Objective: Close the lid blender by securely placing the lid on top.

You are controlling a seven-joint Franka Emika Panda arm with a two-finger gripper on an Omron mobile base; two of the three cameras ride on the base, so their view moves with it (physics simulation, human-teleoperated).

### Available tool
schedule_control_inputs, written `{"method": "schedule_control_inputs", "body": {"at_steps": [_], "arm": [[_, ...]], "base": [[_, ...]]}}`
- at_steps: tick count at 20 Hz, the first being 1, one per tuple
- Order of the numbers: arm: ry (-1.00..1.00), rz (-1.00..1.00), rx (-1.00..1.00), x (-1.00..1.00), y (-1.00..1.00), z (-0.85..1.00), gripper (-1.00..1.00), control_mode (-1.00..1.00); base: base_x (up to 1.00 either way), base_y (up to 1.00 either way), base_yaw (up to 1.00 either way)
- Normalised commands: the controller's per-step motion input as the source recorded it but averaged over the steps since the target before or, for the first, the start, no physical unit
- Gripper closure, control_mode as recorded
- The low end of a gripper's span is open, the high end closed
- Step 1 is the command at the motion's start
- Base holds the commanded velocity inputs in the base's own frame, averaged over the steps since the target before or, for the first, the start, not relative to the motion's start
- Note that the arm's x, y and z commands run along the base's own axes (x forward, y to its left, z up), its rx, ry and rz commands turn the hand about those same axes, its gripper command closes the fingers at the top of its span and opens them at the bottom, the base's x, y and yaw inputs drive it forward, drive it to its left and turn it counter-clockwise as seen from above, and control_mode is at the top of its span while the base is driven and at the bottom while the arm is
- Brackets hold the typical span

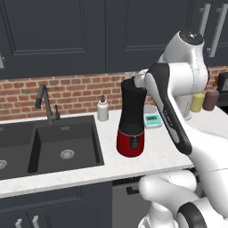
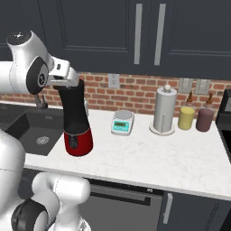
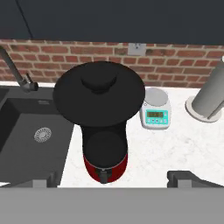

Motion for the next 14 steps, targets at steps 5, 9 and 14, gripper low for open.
{"method": "schedule_control_inputs", "body": {"at_steps": [5,9,14], "arm": [[0.0,-0.04,0.04,-0.14,-0.91,-0.2,-1.0,-1.0],[0.0,-0.03,0.01,0.0,-0.81,-0.25,-1.0,-1.0],[0.03,-0.01,-0.01,0.0,-0.16,-0.03,-1.0,-1.0]], "base": [[0.0,0.0,0.0],[0.0,0.0,0.0],[0.0,0.0,0.0]]}}
